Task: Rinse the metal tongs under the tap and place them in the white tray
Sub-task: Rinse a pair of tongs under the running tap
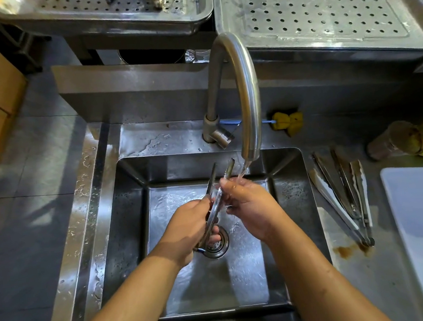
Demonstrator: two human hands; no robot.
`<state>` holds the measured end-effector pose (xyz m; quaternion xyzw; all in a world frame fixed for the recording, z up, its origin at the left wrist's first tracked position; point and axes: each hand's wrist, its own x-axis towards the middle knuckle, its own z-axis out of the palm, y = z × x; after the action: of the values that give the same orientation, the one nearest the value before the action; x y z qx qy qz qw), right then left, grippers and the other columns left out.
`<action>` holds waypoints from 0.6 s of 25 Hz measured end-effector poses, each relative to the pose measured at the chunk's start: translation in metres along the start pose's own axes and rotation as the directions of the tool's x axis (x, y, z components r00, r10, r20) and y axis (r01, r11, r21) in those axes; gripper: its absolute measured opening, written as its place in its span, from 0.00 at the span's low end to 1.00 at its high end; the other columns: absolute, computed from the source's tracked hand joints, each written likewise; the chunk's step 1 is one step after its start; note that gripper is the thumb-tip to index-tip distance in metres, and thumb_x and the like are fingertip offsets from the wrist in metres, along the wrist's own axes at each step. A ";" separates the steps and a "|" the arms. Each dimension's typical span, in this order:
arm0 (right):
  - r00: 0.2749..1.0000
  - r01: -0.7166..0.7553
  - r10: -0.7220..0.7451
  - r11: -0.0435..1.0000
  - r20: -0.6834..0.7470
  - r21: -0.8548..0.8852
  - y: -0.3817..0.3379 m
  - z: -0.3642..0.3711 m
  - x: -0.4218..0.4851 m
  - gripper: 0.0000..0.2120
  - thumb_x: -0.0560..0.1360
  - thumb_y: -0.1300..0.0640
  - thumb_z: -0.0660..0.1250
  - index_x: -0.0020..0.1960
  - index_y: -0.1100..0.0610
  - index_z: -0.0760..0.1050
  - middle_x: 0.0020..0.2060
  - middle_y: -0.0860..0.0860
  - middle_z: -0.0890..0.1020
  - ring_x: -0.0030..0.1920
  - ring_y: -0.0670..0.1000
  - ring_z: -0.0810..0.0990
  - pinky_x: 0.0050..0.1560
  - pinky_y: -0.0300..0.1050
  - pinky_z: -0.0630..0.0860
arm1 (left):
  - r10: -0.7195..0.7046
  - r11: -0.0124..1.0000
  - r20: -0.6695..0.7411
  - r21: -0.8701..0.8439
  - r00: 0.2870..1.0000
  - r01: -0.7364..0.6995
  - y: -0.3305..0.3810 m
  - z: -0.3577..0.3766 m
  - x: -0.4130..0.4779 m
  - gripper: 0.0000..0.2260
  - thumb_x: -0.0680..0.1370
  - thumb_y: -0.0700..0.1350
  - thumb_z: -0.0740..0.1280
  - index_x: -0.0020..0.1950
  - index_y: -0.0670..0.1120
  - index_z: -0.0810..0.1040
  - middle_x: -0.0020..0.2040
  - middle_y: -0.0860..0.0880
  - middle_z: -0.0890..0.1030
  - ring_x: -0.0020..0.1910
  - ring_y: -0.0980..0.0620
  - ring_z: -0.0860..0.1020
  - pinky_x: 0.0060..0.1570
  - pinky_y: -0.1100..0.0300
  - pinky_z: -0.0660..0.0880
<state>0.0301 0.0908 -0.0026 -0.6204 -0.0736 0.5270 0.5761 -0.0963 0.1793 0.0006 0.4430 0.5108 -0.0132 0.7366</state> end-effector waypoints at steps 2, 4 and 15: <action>0.998 0.014 -0.014 1.000 -0.060 0.004 -0.002 0.000 0.000 0.08 0.83 0.54 0.65 0.51 0.57 0.80 0.42 0.58 0.84 0.37 0.51 0.78 0.40 0.46 0.69 | -0.018 0.997 -0.015 0.072 1.000 0.019 0.006 0.007 0.007 0.23 0.79 0.59 0.71 0.53 0.37 0.83 0.31 0.48 0.80 0.25 0.52 0.77 0.27 0.59 0.77; 0.997 0.033 -0.029 0.998 -0.078 0.052 -0.005 -0.002 -0.002 0.03 0.82 0.59 0.66 0.54 0.58 0.78 0.45 0.60 0.84 0.40 0.53 0.78 0.39 0.44 0.69 | -0.019 0.996 -0.025 0.090 1.000 0.021 0.010 0.014 0.012 0.20 0.79 0.57 0.71 0.51 0.39 0.84 0.30 0.49 0.81 0.23 0.53 0.76 0.25 0.62 0.73; 0.974 0.072 -0.076 0.997 -0.215 -0.027 0.003 -0.011 -0.009 0.03 0.79 0.58 0.69 0.51 0.55 0.79 0.34 0.50 0.83 0.37 0.53 0.80 0.42 0.52 0.77 | 0.127 0.949 0.063 0.283 0.990 -0.140 0.003 0.019 0.014 0.04 0.77 0.45 0.72 0.47 0.46 0.85 0.40 0.47 0.89 0.36 0.50 0.86 0.37 0.54 0.83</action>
<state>0.0328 0.0766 -0.0019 -0.6764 -0.0387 0.4340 0.5938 -0.0745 0.1746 -0.0065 0.5781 0.4561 -0.0469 0.6750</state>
